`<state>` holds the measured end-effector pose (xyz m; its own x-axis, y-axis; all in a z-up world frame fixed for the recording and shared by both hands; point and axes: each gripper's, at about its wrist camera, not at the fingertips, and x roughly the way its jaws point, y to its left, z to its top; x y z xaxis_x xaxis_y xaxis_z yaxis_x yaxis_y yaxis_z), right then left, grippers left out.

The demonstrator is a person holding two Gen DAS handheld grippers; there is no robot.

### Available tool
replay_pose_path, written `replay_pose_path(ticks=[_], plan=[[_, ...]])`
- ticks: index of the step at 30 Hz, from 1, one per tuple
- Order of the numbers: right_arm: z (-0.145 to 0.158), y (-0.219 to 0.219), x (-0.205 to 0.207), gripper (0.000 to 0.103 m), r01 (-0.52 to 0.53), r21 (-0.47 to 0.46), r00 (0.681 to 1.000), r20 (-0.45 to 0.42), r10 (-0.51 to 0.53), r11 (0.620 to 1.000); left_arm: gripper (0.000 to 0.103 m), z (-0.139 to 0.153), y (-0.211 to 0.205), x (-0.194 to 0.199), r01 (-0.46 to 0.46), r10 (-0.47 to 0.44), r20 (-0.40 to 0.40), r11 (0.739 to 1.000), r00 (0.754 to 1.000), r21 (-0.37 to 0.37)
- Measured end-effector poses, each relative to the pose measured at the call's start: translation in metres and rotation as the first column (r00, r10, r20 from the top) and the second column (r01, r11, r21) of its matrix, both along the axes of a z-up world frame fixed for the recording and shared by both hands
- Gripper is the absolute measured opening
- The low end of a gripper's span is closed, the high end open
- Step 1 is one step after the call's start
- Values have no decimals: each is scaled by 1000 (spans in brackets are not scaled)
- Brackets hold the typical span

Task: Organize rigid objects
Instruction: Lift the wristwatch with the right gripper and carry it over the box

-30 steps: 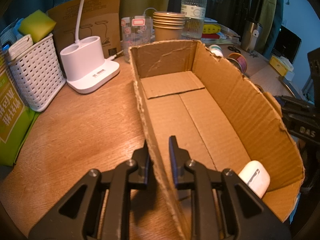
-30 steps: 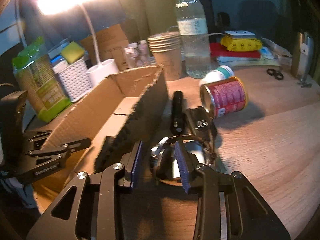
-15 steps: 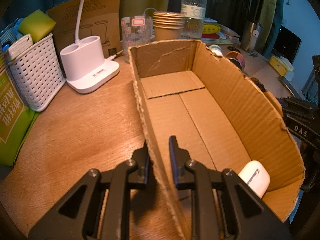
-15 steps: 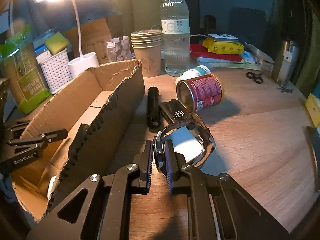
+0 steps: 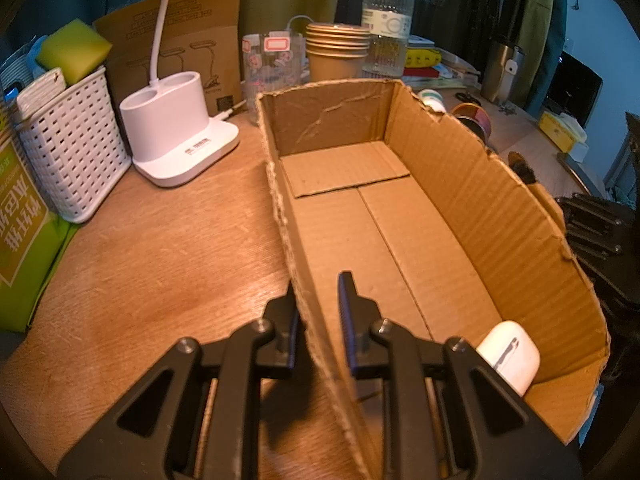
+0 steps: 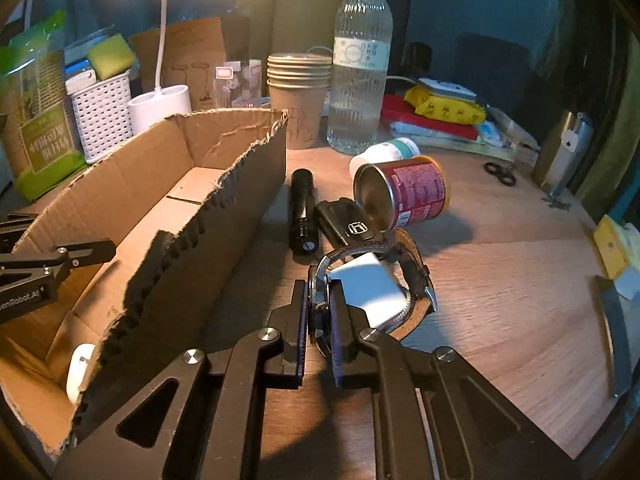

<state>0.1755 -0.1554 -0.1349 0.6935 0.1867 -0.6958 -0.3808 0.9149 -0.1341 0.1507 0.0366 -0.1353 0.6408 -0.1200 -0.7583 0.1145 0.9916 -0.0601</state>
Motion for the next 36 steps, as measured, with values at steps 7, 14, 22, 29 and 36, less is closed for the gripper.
replay_pose_path(ticks=[7,14,22,29,36], plan=[[18,-4,-12,11,12,15,999,48,-13,1000,18,0,0,0,0,0,0,1000,1000,0],[44,2,-29,11,-13,38,994,111,9,999,18,0,0,0,0,0,0,1000,1000,0],[65,17,-48,11,-76,66,985,162,64,995,18,0,0,0,0,0,0,1000,1000,-1],[77,26,-59,11,-132,97,976,185,112,987,18,0,0,0,1,-1,0,1000,1000,-1],[79,45,-65,11,-202,120,967,182,178,972,18,0,0,0,1,-1,0,1000,1000,-1]])
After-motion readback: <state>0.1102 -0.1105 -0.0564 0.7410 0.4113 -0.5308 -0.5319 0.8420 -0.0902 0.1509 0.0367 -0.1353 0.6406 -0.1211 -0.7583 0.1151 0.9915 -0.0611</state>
